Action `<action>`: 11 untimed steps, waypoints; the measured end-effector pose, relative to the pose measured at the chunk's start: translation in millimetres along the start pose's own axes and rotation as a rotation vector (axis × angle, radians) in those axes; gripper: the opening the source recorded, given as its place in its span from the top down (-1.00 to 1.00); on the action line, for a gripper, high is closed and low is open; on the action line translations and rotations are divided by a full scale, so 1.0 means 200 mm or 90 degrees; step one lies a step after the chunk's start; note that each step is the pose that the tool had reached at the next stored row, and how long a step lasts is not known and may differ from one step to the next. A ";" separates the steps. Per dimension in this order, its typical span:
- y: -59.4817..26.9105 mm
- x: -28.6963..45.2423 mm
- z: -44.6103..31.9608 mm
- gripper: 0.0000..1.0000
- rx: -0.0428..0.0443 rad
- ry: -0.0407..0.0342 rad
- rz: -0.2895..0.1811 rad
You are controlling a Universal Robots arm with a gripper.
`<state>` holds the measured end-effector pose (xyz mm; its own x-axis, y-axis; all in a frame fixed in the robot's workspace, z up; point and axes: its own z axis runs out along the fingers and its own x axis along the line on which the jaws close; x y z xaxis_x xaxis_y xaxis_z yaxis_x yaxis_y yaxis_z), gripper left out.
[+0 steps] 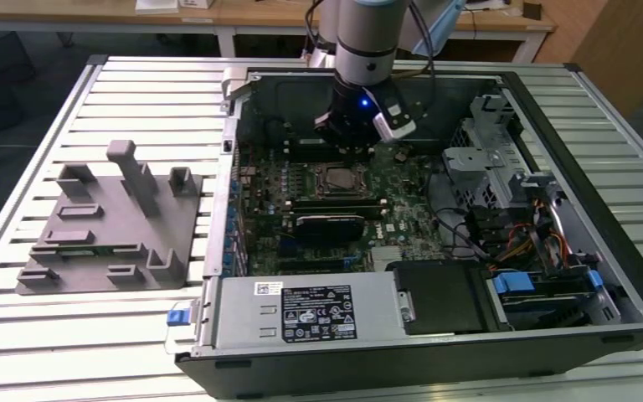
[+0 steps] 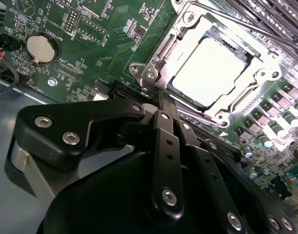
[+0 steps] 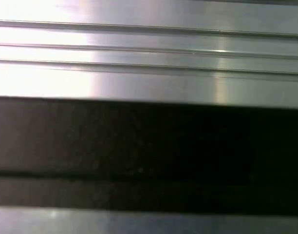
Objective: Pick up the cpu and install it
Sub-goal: 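Install the first cpu locking lever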
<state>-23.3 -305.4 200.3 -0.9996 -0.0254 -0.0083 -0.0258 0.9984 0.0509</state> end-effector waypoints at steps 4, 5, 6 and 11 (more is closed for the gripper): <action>0.000 -0.003 0.004 0.79 0.0002 0.0001 0.000; 0.000 -0.003 0.004 0.79 0.0002 0.0000 0.000; 0.000 -0.003 0.005 0.79 0.0002 0.0000 0.000; 0.000 -0.003 0.002 0.79 0.0041 -0.0001 0.000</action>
<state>-22.7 -305.3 199.9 -0.9996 -0.0254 -0.0085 -0.0257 0.9987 0.0445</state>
